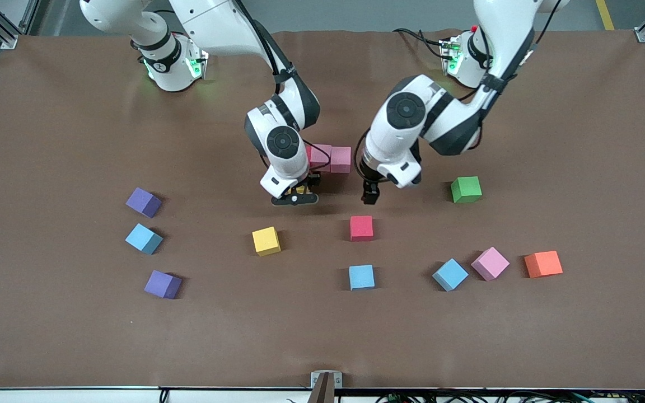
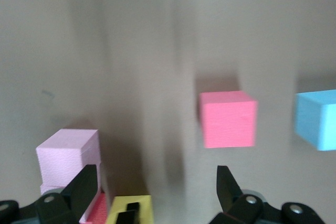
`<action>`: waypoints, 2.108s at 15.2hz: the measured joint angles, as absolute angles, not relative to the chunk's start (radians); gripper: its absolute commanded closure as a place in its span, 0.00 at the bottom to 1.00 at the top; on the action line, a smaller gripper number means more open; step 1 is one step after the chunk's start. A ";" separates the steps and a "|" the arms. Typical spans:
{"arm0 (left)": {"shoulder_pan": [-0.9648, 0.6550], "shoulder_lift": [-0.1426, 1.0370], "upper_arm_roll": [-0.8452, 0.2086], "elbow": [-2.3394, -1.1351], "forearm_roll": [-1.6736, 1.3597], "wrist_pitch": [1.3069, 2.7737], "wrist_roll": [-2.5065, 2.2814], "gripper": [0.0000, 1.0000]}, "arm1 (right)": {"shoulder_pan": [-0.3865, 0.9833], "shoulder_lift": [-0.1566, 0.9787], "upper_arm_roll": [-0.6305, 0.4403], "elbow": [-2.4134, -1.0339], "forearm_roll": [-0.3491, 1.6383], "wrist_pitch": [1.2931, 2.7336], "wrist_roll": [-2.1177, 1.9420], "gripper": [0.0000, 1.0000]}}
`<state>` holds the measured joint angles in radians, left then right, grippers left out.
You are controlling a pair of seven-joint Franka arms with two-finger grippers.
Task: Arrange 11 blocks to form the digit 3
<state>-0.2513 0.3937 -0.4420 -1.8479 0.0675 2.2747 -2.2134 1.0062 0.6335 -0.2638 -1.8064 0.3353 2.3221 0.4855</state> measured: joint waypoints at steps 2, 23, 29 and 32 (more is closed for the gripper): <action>-0.218 0.413 -0.439 -1.793 0.070 2.249 -2.112 0.00 | 1.013 0.627 -0.264 -1.818 0.335 2.324 0.486 0.81; -0.059 0.526 -0.414 -1.573 0.305 2.156 -1.231 0.00 | 1.030 0.619 -0.264 -1.831 0.335 2.325 0.504 0.80; -0.002 0.532 -0.411 -1.557 0.382 2.145 -0.857 0.00 | 1.031 0.619 -0.264 -1.831 0.335 2.325 0.505 0.78; -0.006 0.563 -0.415 -1.550 0.420 2.145 -0.777 0.00 | 1.031 0.619 -0.264 -1.831 0.335 2.325 0.505 0.02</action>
